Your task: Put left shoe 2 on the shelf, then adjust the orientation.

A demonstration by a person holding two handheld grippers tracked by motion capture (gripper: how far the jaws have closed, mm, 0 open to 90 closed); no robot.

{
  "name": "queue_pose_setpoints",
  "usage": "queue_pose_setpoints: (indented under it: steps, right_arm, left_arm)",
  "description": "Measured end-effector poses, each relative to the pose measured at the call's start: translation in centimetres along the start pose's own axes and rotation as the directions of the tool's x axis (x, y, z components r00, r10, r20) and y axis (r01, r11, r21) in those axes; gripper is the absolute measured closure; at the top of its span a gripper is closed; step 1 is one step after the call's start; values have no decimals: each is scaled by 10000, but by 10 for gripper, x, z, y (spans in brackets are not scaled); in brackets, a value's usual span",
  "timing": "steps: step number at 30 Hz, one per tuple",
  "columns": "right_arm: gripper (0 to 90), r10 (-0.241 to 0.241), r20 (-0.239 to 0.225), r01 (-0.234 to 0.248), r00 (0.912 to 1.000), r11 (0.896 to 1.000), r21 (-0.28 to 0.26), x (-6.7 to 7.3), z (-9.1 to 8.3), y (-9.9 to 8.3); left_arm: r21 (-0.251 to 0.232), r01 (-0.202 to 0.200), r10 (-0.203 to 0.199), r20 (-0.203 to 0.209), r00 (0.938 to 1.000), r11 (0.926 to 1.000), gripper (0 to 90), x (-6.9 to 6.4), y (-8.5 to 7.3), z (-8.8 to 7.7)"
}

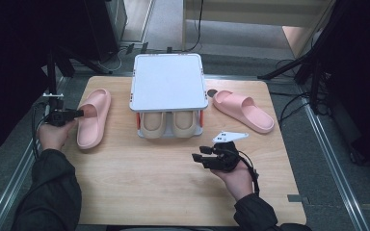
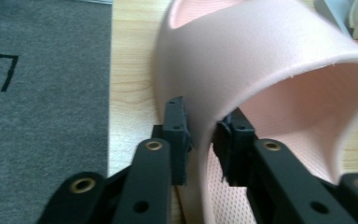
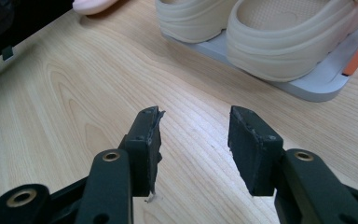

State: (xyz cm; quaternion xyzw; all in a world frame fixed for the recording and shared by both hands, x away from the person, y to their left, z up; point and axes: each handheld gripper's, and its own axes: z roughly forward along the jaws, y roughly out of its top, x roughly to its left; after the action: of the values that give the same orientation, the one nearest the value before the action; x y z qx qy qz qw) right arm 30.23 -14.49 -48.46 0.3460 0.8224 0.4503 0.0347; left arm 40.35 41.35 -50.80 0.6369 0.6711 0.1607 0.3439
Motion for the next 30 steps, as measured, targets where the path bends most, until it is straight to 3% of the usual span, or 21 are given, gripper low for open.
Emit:
queue_pose_setpoints:
  steps: [1,5,10,19,30]
  right_arm:
    - [545,11,-28,-11,10000,10000,7,0,0,0]
    - [545,14,-55,-14,10000,10000,25,0,1,1]
    - [545,-46,-91,46,9999,10000,11,0,2,1]
    - [545,-48,-152,49,9999,10000,65,1,4,3]
    - [545,-139,-351,141,9993,9999,68,1,7,6]
  left_arm:
    - [-7,104,-103,79,9999,9999,790,0,0,0]
    - [57,-105,105,16,9999,9999,807,-4,0,1]
    - [208,202,-208,269,9994,9996,825,-5,0,2]
    - [408,302,-323,523,9981,9987,833,-12,3,2]
    - [477,295,-340,960,9948,9984,833,-25,7,-9]
